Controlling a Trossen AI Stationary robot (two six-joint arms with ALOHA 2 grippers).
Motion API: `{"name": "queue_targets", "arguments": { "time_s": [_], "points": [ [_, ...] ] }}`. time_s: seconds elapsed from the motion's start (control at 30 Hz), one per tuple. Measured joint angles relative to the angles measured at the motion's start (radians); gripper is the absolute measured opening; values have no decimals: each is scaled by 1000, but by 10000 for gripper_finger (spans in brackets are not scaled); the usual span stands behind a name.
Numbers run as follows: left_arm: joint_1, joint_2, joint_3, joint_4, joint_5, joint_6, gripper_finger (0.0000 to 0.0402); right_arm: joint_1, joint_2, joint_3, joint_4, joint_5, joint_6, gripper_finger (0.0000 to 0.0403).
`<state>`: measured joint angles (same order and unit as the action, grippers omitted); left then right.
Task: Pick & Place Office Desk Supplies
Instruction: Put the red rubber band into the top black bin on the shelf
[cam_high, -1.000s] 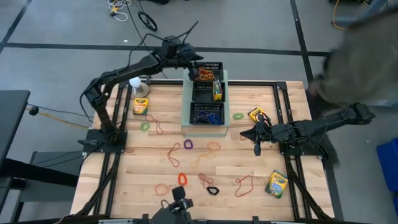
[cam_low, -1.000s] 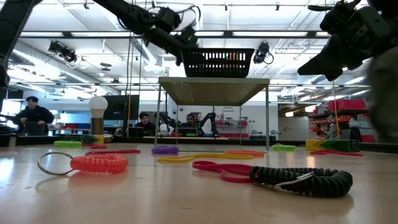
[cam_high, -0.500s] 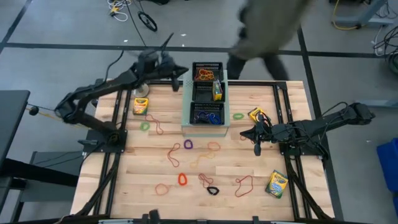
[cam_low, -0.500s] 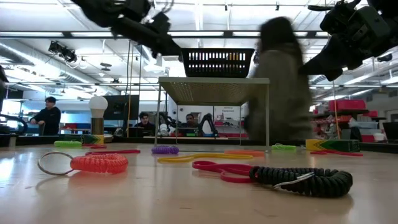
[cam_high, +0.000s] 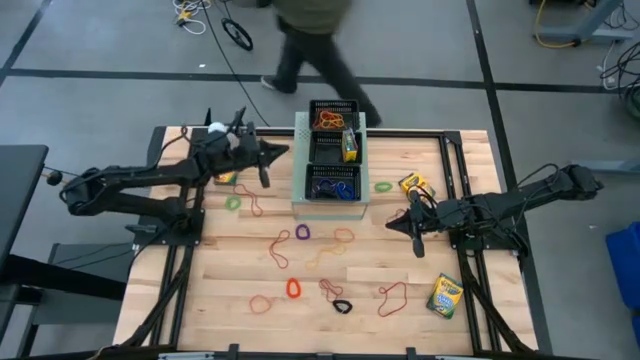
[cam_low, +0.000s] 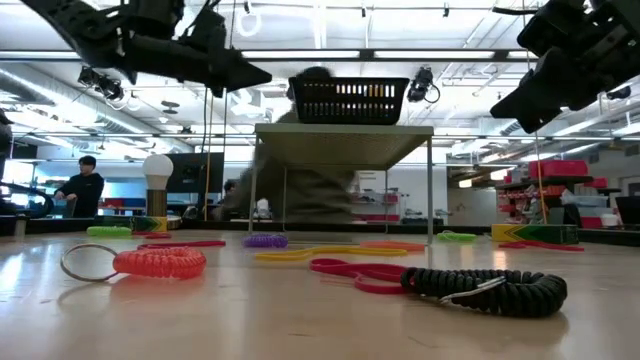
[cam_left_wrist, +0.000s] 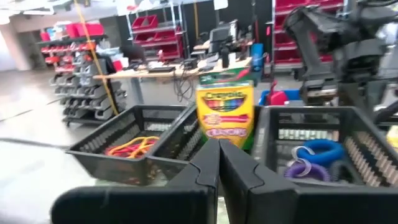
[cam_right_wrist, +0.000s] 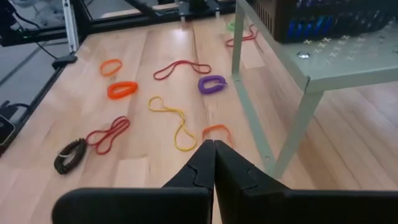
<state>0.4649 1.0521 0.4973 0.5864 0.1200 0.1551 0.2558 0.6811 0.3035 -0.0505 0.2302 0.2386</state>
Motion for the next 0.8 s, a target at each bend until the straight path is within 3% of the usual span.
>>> {"name": "queue_targets", "arguments": {
  "time_s": [0.47, 0.63, 0.8],
  "points": [
    [-107, -2, -243, 335, 4, -18, 12, 0, -1, 0, 1, -2, -5, 7],
    [-113, -2, -332, 417, 4, -66, 12, 0, -1, 0, 24, 15, -170, 7],
    [-113, -2, -371, 430, 4, -105, 12, 0, -1, 0, 188, 76, -302, 7]
  ]
}}
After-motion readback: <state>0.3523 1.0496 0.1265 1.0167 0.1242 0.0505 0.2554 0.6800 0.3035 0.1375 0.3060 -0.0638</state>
